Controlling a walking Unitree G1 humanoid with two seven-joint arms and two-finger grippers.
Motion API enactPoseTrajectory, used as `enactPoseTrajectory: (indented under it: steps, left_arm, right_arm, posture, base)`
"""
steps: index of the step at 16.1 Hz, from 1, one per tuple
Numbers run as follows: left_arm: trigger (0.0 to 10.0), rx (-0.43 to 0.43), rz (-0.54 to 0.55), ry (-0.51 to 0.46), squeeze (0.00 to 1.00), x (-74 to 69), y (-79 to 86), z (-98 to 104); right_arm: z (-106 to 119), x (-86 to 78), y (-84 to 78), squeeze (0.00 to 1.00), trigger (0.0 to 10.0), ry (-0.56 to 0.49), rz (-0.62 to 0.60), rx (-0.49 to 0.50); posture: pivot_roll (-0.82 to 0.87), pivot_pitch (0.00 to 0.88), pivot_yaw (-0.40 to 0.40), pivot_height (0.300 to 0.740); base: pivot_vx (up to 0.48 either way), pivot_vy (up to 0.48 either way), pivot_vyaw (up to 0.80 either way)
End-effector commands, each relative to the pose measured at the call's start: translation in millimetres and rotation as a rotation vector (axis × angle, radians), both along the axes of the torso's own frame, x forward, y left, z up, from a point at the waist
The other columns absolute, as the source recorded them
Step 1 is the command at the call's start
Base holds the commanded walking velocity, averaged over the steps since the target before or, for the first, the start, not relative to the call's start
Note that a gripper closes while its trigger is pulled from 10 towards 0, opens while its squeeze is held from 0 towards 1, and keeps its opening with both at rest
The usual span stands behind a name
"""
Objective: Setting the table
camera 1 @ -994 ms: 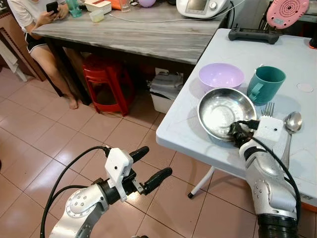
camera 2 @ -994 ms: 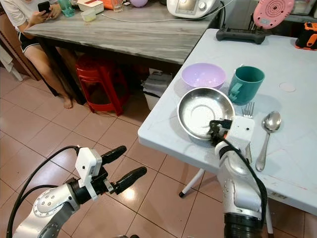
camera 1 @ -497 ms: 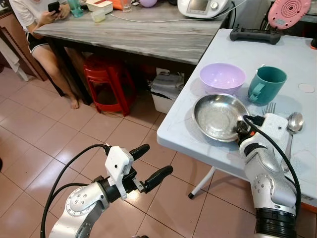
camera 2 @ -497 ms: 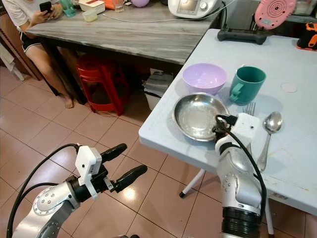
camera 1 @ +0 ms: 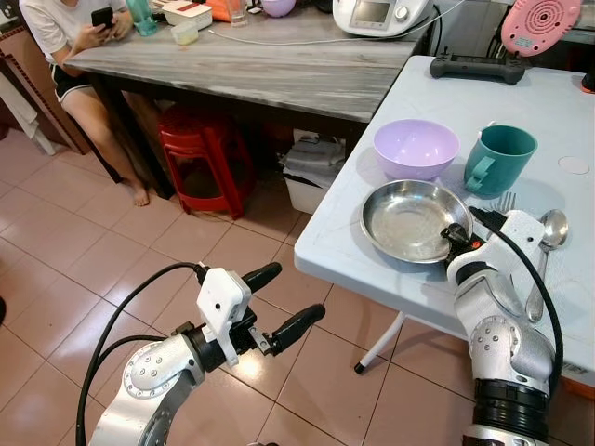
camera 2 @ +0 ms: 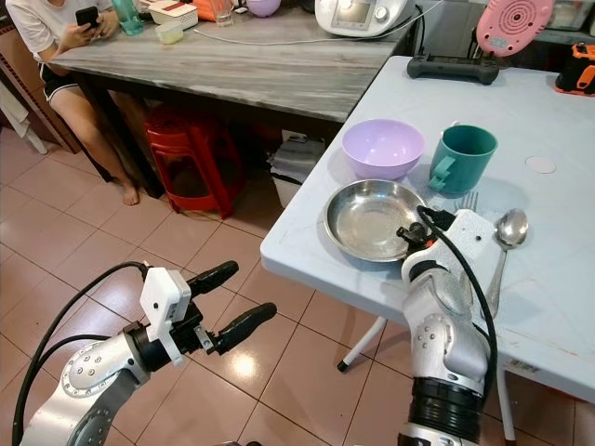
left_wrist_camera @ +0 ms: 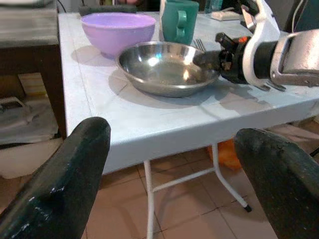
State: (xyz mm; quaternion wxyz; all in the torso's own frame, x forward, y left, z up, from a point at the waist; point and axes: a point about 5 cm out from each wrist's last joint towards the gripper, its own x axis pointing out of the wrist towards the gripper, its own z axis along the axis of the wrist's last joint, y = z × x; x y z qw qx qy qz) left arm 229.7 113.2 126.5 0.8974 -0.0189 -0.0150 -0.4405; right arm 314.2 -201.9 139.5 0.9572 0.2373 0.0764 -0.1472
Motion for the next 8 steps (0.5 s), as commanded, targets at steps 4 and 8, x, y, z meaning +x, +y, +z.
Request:
enactPoseTrajectory:
  steps: [4, 8]
  left_arm:
    - [10.0, -0.014, 0.198, 0.013, 0.0, 21.1, 15.4, -2]
    - [10.0, -0.104, 0.445, 0.044, 0.0, 42.3, 35.3, -5]
  right_arm:
    - [15, -3.8, 16.1, 0.0, 3.3, -0.089, 0.053, -0.068]
    - [18, -16.8, 22.7, 0.0, 10.0, -0.137, 0.088, -0.183]
  posture:
    - [-0.02, 0.063, 0.105, 0.74]
    - [-0.03, 0.045, 0.089, 0.74]
  base:
    - [0.0, 0.0, 0.0]
    - [0.0, 0.0, -0.33]
